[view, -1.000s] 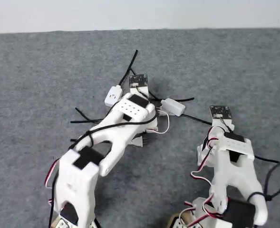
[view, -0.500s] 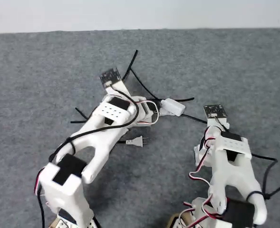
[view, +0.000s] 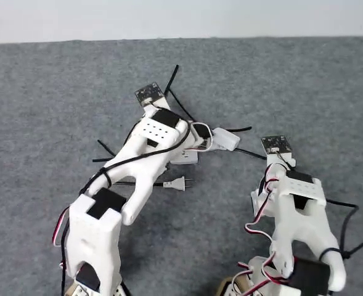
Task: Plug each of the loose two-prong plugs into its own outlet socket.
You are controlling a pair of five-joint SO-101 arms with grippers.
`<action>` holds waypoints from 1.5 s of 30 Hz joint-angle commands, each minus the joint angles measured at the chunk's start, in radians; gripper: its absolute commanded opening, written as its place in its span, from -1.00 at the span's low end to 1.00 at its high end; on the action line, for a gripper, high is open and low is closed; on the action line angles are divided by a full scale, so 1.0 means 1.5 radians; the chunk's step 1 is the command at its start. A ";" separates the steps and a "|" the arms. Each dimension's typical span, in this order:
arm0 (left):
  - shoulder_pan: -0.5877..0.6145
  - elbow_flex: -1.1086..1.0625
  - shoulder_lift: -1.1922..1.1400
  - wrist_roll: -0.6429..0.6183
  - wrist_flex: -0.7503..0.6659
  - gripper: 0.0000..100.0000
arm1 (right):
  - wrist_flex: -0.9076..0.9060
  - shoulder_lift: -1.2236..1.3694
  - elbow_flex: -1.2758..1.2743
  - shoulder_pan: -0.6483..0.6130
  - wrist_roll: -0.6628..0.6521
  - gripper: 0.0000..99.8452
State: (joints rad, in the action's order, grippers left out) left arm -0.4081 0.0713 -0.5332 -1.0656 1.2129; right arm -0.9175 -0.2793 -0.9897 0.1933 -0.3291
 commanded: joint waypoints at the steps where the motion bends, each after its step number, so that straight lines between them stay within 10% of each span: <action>1: -0.060 0.002 -0.017 0.068 0.014 -0.12 | 0.005 0.002 0.026 -0.015 -0.011 -0.47; 18: -0.016 0.005 -0.018 0.063 0.000 -0.15 | 0.005 0.002 0.026 -0.014 -0.008 -0.47; 26: -0.012 0.006 -0.018 0.172 -0.019 -0.99 | 0.009 0.002 0.026 -0.012 -0.006 -0.47; 38: -0.078 -0.022 0.037 0.202 0.029 -0.98 | 0.011 0.002 0.026 -0.012 -0.006 -0.47; 45: -0.052 -0.226 0.218 0.262 -0.108 -0.97 | 0.011 0.002 0.026 -0.011 -0.005 -0.47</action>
State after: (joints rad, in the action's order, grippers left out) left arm -0.5201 -0.1220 -0.3905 -0.6974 1.1914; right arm -0.9160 -0.2793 -0.9881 0.1857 -0.3353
